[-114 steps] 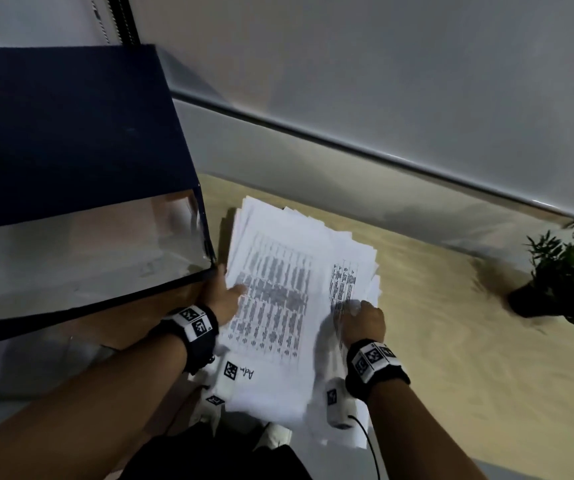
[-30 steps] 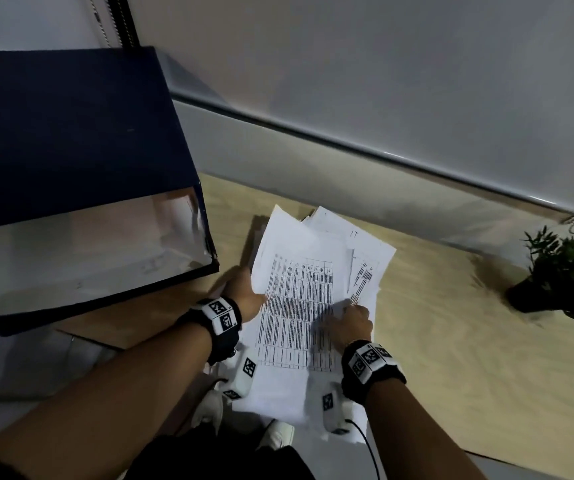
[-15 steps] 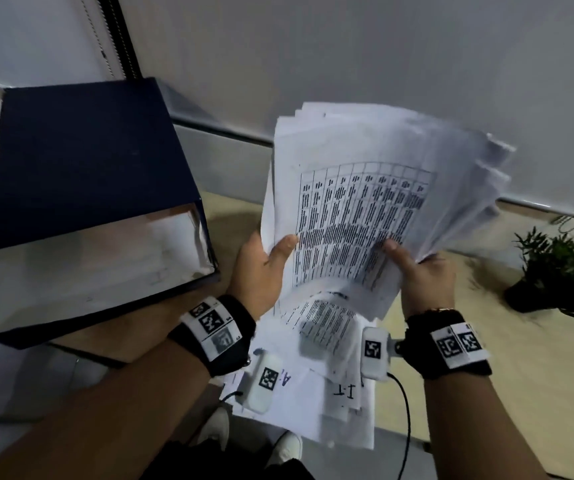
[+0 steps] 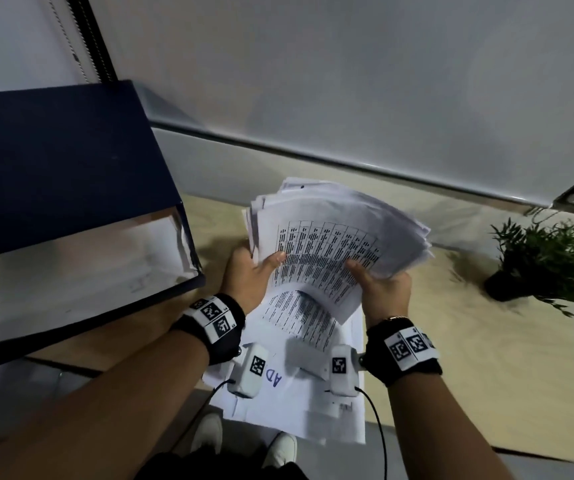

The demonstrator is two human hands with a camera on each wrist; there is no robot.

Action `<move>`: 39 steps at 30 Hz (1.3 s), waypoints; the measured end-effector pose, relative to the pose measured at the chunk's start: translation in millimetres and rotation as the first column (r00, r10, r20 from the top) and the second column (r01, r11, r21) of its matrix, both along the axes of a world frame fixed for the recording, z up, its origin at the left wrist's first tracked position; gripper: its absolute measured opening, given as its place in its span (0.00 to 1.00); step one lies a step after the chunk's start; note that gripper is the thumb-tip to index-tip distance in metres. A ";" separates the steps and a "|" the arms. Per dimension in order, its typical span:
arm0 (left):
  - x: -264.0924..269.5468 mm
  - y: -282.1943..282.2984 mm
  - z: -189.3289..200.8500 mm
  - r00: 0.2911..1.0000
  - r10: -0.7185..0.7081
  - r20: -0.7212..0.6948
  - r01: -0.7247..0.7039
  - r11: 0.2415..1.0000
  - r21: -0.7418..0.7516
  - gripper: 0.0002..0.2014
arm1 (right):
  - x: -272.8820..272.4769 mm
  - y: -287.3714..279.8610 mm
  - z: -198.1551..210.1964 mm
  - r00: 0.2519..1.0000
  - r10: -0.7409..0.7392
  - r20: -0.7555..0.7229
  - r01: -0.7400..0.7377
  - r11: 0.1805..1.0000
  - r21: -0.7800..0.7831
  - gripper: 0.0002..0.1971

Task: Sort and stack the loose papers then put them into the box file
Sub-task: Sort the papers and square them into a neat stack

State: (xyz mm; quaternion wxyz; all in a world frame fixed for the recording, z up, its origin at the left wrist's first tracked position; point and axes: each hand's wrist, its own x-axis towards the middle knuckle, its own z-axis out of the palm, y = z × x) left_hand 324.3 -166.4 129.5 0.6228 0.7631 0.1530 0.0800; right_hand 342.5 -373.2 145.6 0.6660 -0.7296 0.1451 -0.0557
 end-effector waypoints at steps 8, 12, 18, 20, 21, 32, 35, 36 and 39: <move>-2.9 4.2 17.7 0.990 0.109 -0.091 -0.070 0.931 0.358 0.19 | 1.1 -6.4 -88.2 0.854 -0.181 -0.488 -0.141 0.821 -0.553 0.34; -0.1 1.1 27.8 0.996 0.077 -0.035 -0.048 0.853 0.519 0.14 | -2.4 14.4 -112.1 0.775 -0.183 -0.605 -0.349 0.674 -0.651 0.37; -1.9 6.2 31.4 0.993 0.098 0.066 -0.118 0.812 0.571 0.13 | -0.4 39.5 -117.4 0.791 -0.235 -0.565 -0.361 0.566 -0.741 0.36; -1.9 9.5 33.3 0.993 0.088 0.084 -0.120 0.819 0.561 0.14 | -0.6 37.6 -115.1 0.823 -0.234 -0.518 -0.325 0.554 -0.766 0.35; -2.3 11.8 32.5 0.991 0.095 0.091 -0.130 0.823 0.554 0.14 | -0.2 35.8 -114.5 0.847 -0.217 -0.486 -0.297 0.564 -0.770 0.33; 1.5 13.8 38.6 0.990 0.118 0.075 -0.139 0.887 0.440 0.15 | -17.1 42.1 -105.5 0.772 -0.156 -0.616 -0.233 0.832 -0.503 0.22; 2.8 13.3 33.4 0.993 0.107 0.055 -0.120 0.891 0.437 0.14 | -25.8 48.4 -109.6 0.770 -0.150 -0.620 -0.279 0.795 -0.539 0.18; 3.2 13.7 32.0 0.993 0.106 0.049 -0.117 0.891 0.438 0.14 | -25.5 45.3 -107.8 0.768 -0.127 -0.628 -0.295 0.800 -0.522 0.17; 1.1 16.7 23.2 0.993 0.113 0.020 -0.112 0.908 0.404 0.11 | -18.8 23.0 -100.0 0.792 -0.086 -0.604 -0.318 0.787 -0.529 0.17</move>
